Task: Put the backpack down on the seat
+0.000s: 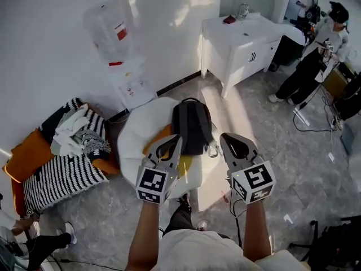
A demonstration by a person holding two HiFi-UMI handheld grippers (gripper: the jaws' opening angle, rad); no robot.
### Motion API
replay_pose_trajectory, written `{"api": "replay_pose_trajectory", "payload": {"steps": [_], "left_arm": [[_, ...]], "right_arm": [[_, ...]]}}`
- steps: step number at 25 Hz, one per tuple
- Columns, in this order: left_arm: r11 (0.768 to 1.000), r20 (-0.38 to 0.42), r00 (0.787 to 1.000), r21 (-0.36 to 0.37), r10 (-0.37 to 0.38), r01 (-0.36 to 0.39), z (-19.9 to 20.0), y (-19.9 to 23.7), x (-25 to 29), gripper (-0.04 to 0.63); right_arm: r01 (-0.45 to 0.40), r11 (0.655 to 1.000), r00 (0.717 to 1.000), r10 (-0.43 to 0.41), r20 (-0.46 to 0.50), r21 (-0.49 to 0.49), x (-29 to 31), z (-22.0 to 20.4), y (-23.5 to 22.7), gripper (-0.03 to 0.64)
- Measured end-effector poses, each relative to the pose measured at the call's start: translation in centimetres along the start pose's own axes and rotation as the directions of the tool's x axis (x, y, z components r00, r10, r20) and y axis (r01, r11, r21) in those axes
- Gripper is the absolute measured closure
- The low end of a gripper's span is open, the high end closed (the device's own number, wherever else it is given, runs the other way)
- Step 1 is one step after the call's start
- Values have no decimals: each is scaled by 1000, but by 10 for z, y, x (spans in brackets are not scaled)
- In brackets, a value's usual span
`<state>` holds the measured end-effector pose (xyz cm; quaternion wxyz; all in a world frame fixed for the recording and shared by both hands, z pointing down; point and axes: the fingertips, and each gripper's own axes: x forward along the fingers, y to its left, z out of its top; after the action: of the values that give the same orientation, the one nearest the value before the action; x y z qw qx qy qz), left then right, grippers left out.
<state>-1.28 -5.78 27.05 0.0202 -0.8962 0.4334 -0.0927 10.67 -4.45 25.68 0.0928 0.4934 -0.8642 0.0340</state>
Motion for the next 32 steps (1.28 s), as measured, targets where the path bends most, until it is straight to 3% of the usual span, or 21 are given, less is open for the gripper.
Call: {"api": "replay_pose_trajectory", "payload": {"steps": [5,15,20,32], "left_arm": [[1000,57,998,16,12,-13,33,-23,-24,601],[995,93,996,100,-7,-3,71,-69,-60,600],[993,159,987,101,36,-52,89,-77,-77,597],[989,155,987,131,45,-66,111,-84,-90,598]], "right_arm": [[4,1000,1000,-3,29,-19,-31,21,4,614],[11,999,995,-7,103,-38,-94,51,20,614],[-11,998,993,18,117,-62,-109,59,33,614],[-61,994,985,76,156,-93,-119,82,53,614]]}}
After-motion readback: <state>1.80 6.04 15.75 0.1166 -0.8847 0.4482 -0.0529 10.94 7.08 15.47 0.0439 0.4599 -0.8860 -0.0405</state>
